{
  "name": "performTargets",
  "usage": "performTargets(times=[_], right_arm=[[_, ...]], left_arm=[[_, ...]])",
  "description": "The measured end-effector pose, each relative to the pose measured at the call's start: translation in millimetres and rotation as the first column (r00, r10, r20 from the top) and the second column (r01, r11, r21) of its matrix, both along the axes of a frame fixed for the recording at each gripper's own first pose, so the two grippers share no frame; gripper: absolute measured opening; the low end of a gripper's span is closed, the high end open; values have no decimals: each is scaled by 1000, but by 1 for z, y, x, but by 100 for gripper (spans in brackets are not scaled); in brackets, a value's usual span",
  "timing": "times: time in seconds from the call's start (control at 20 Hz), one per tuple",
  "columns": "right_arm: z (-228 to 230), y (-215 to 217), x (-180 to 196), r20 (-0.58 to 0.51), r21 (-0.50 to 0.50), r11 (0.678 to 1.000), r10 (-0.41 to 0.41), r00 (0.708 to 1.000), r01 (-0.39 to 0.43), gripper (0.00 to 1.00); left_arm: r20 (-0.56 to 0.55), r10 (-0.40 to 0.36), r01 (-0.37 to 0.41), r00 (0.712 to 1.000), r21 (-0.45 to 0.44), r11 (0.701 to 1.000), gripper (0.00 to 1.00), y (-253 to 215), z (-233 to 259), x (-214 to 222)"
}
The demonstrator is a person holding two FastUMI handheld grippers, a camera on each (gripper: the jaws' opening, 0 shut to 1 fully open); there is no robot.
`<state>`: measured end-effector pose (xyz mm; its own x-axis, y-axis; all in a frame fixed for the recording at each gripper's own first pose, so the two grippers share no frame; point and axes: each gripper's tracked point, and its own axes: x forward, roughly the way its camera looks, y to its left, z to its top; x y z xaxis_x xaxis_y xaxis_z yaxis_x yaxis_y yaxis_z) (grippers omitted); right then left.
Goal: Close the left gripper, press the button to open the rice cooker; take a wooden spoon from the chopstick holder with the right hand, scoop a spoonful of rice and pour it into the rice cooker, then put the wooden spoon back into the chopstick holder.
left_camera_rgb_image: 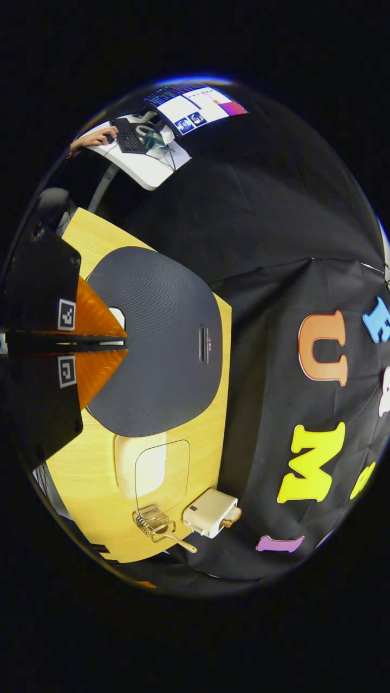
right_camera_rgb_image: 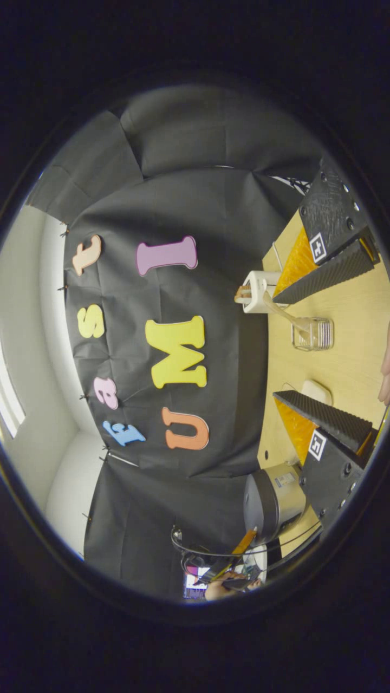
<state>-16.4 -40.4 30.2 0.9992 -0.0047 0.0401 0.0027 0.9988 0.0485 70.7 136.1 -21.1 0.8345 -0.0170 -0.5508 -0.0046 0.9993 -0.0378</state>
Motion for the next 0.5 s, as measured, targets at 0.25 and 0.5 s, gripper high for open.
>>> performTargets(times=[0.25,0.5], right_arm=[[-3,-9,3,-12,0,1000,-15,1000,15,95],[-11,-3,10,-35,4,1000,3,999,-2,92]], left_arm=[[151,70,-75,986,27,997,3,1,44,-4],[318,132,-140,939,2,990,26,-8,96,-21]])
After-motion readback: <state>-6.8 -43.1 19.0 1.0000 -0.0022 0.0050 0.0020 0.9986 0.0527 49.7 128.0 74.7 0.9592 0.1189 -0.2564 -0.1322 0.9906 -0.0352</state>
